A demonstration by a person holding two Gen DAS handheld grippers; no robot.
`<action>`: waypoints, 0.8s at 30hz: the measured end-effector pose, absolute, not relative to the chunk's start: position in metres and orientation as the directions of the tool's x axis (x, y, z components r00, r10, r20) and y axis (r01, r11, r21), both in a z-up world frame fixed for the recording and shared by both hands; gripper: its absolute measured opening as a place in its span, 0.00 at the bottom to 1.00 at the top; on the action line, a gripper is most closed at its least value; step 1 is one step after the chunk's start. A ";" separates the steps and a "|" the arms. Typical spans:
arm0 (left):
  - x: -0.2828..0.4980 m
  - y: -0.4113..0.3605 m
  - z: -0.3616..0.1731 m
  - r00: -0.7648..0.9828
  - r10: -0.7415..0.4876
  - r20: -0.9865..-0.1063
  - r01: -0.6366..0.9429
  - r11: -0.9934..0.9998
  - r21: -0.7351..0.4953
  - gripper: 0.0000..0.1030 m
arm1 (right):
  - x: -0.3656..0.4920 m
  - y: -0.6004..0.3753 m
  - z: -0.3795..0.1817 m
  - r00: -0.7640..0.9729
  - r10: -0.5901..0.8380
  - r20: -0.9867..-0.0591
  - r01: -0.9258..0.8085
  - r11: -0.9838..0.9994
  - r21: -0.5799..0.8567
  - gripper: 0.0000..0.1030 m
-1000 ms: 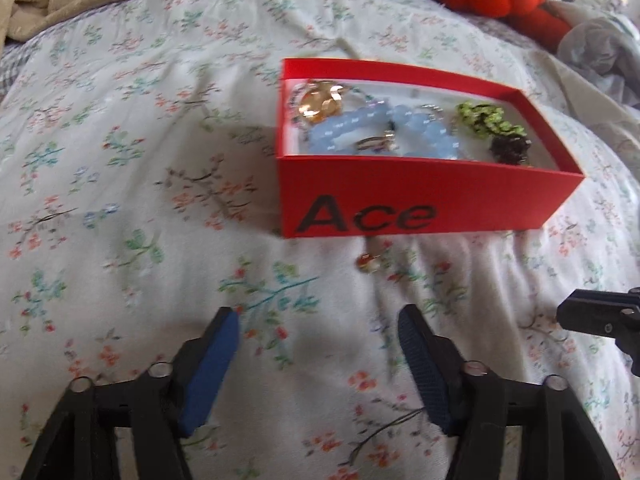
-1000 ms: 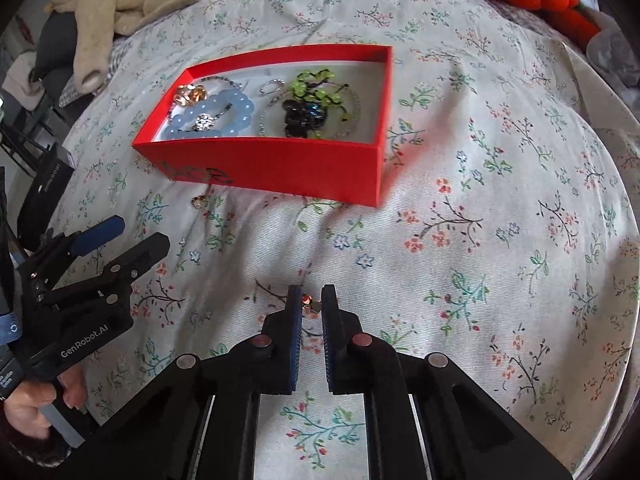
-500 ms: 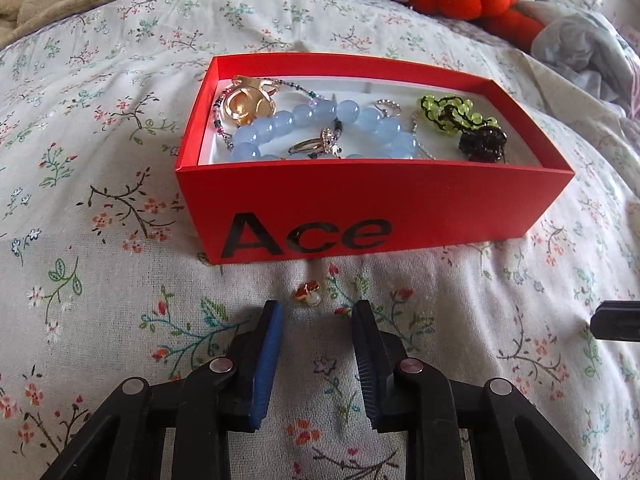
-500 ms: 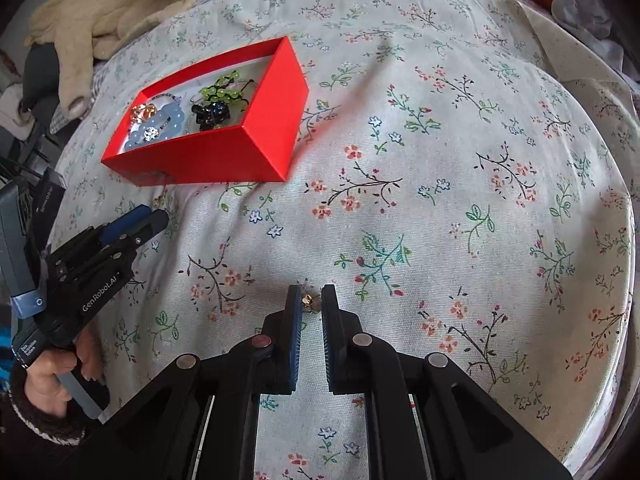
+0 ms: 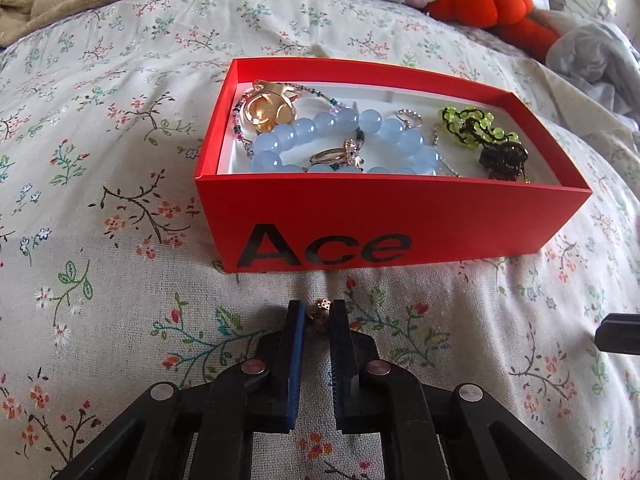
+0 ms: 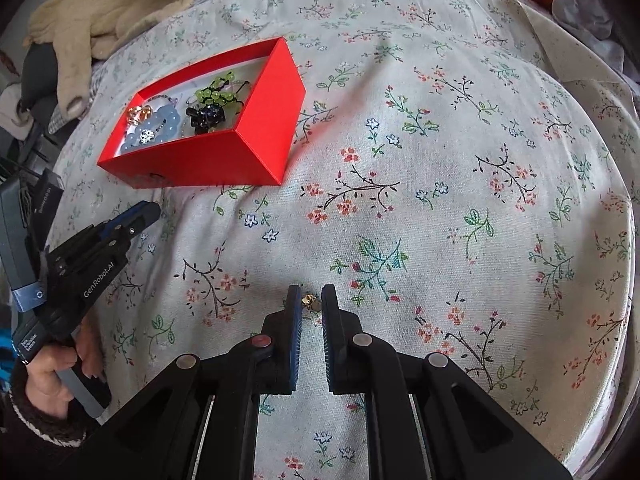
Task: Organize jewelry
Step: 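Grasp the small orange-stone earring with the left tool while the right tool holds its earring, then lower the orange-stone earring into the red box and open the left tool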
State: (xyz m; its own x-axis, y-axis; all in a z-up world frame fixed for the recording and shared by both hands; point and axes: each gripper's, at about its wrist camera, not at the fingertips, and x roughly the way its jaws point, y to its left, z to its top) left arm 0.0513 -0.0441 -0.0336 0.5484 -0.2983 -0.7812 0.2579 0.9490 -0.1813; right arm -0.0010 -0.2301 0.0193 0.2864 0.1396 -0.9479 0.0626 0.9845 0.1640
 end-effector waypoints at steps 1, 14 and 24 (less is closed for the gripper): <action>0.051 -0.043 -0.033 0.546 -0.301 -0.782 0.255 0.949 -0.187 0.05 | 0.000 -0.230 0.020 0.287 0.138 -0.948 0.066 0.984 0.163 0.10; 0.037 -0.033 0.004 0.570 -0.365 -0.737 0.276 0.929 -0.247 0.05 | 0.019 -0.222 0.037 0.333 0.174 -0.927 0.083 0.974 0.212 0.10; 0.053 -0.028 0.035 0.633 -0.393 -0.667 0.286 0.919 -0.271 0.06 | 0.030 -0.216 0.054 0.392 0.188 -0.901 0.082 0.968 0.238 0.10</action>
